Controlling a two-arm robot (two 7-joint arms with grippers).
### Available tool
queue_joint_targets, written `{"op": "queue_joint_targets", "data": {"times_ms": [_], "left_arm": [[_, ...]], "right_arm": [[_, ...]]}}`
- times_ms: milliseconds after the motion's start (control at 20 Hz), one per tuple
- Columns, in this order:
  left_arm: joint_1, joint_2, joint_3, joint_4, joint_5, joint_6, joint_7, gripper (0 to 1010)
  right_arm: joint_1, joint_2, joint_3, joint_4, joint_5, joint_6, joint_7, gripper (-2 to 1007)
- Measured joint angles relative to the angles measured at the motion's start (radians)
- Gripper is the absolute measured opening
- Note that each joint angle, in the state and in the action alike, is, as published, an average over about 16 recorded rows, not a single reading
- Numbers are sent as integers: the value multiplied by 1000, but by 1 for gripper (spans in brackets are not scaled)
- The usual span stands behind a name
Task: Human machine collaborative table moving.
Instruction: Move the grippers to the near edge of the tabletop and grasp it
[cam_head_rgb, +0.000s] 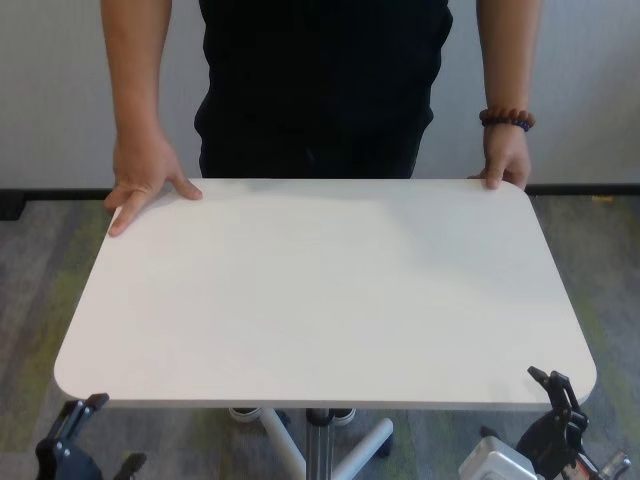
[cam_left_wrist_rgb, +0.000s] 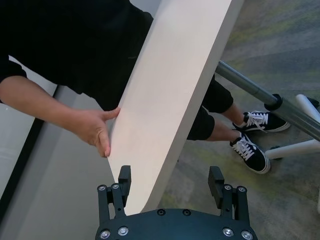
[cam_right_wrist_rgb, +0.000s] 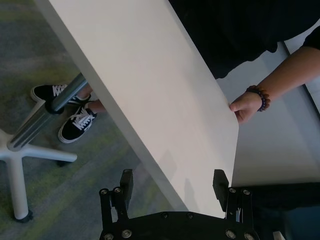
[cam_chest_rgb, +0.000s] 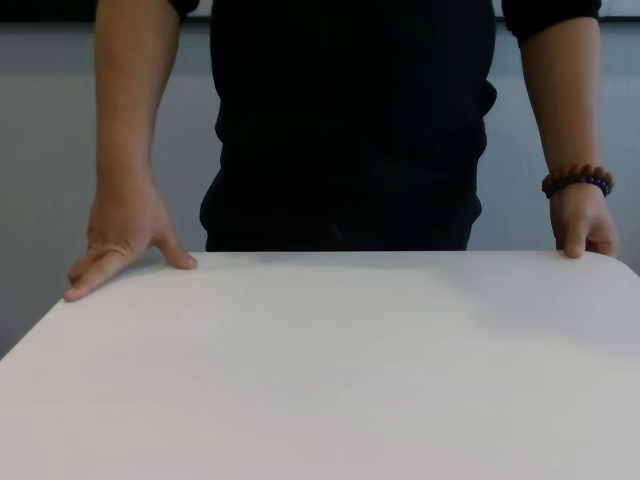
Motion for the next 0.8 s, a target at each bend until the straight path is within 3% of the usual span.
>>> {"op": "queue_joint_targets", "data": {"times_ms": [500, 800], "left_arm": [[-82, -115, 62, 81, 168, 22, 66, 1001], [-131, -170, 82, 134, 231, 26, 79, 1001]], "right_arm": [[27, -14, -20, 33, -78, 29, 27, 1001], [49, -26, -36, 54, -125, 46, 44, 1001]]}}
